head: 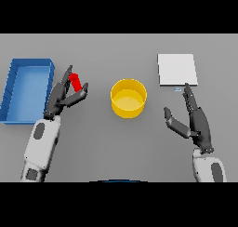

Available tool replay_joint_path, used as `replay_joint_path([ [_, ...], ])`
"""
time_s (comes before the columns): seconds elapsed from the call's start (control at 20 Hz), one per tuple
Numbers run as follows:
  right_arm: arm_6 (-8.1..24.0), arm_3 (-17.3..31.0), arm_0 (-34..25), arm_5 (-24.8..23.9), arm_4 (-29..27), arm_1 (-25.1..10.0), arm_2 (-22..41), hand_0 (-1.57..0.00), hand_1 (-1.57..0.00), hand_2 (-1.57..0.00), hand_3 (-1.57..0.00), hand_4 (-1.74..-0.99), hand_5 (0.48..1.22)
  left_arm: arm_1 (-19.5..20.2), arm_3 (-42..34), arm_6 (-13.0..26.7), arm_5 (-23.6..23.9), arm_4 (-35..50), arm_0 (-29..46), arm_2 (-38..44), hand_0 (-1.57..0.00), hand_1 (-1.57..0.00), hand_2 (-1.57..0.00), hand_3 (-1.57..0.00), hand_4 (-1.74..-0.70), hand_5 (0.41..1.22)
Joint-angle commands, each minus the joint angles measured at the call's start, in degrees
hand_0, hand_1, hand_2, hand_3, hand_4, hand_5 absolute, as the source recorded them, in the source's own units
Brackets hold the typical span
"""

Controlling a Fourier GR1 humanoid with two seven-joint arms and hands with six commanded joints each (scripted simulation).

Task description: Pick up the red beaker and tilt it to pour out 1 green nut into yellow bowl. Pick up the yellow bowl and place it on the metallic measuring scale.

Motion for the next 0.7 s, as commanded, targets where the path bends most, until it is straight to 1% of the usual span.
replay_joint_path([
  [0.0,-1.16,-0.29,0.34,0.06,0.29,0.18,0.44,0.00,0.00,0.00,0.00,-1.333,0.687,0.23,1.33,-0.74,-0.28,0.20,-1.26,0.44,0.00,0.00,0.00,0.00,-1.32,0.711],
  [0.05,-0.43,-0.29,-0.32,-0.13,0.53,0.21,0.46,0.00,0.00,0.00,0.00,-1.331,0.687,0.04,2.18,-0.15,0.08,0.04,-2.51,0.55,0.00,0.00,0.00,0.00,-1.32,0.706],
  [0.15,-0.02,-0.10,-0.43,-0.53,0.65,0.71,0.56,0.00,0.00,0.00,0.00,-1.329,0.684,0.32,4.33,-0.92,-0.35,0.22,-3.80,1.10,0.00,0.00,0.00,0.00,-1.31,0.703],
  [0.25,-0.85,-0.19,0.10,-0.44,0.33,0.38,0.15,0.00,0.00,0.00,0.00,-1.320,0.683,0.34,6.49,-1.90,-0.48,0.12,-5.43,1.42,0.00,0.00,0.00,0.00,-1.32,0.708],
  [0.3,-0.04,-0.31,-0.08,-0.30,-0.06,-0.10,-0.33,0.00,0.00,0.00,0.00,-1.315,0.682,0.41,7.44,-2.21,-0.44,0.21,-5.98,1.76,0.00,0.00,0.00,0.00,-1.32,0.710],
  [0.35,-0.48,-0.31,-0.27,-0.20,0.09,-0.39,-0.31,0.00,0.00,0.00,0.00,-1.311,0.682,0.56,7.80,-3.35,-0.98,0.62,-6.10,2.05,0.00,0.00,0.00,0.00,-1.33,0.715],
  [0.45,0.07,-0.37,-0.07,-0.16,0.32,-0.18,0.01,0.00,0.00,0.00,0.00,-1.298,0.682,-0.51,9.64,-5.20,-0.42,0.44,-7.62,2.07,0.00,0.00,0.00,0.00,-1.36,0.735],
  [0.5,-0.30,-0.26,0.15,-0.33,0.54,-0.30,-0.08,0.00,0.00,0.00,0.00,-1.295,0.683,-0.82,10.97,-5.47,0.25,0.41,-8.52,2.51,0.00,0.00,-0.03,0.00,-1.39,0.752],
  [0.55,-0.05,-0.59,-0.13,-0.51,0.89,-0.50,-0.04,0.00,0.00,0.00,0.00,-1.291,0.684,-1.54,11.09,-5.35,0.90,0.54,-8.63,2.62,-0.08,-0.08,-0.12,-0.08,-1.42,0.770],
  [0.6,-0.19,-0.59,-0.18,-0.63,0.84,-0.16,0.08,0.00,0.00,0.00,0.00,-1.289,0.684,-1.93,11.65,-4.93,1.28,1.13,-8.89,3.30,-0.25,-0.28,-0.31,-0.22,-1.44,0.795],
  [0.65,-0.32,-0.17,-0.54,-0.86,1.27,0.00,0.25,0.00,0.00,0.00,0.00,-1.286,0.685,-2.15,12.30,-4.67,2.18,1.18,-9.08,3.78,-0.46,-0.48,-0.50,-0.49,-1.44,0.881],
])
